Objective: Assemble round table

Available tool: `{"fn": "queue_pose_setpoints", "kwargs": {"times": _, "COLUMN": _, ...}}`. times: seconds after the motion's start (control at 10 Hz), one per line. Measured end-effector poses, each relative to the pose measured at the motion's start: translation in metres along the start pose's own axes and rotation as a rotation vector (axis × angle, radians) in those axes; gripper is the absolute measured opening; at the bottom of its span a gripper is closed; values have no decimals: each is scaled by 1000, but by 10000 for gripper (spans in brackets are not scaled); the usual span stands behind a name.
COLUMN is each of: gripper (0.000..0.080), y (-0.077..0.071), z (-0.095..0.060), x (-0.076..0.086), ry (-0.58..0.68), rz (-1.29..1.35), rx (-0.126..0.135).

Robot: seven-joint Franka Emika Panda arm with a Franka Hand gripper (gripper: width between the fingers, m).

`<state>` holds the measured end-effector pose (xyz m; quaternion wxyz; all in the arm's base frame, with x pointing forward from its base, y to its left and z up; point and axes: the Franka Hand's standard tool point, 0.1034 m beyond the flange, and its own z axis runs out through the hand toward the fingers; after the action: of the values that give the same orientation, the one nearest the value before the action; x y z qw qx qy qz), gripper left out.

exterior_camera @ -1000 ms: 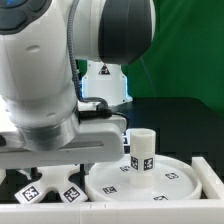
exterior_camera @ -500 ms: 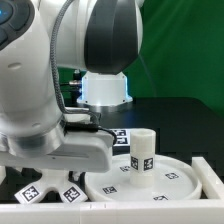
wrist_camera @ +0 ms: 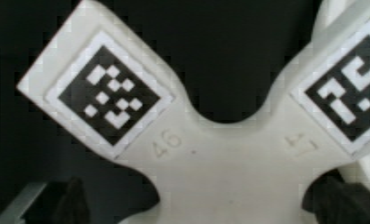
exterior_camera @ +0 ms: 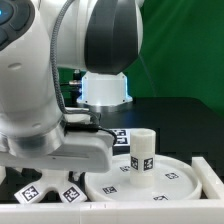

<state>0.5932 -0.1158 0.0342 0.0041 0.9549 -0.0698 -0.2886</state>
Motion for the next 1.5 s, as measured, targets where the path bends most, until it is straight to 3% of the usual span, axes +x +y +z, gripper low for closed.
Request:
{"fn": "queue_pose_setpoints", "kwargs": {"times": 1.0, "gripper": 649, "y": -1, "z": 1, "x": 1, "ry": 1, "rz": 5, "rx": 0}}
{"fn": "queue_pose_setpoints", "kwargs": {"times": 1.5, "gripper": 649, "y": -7, "z": 17, "x": 0, "ry": -15, "rz": 8, "rx": -4}}
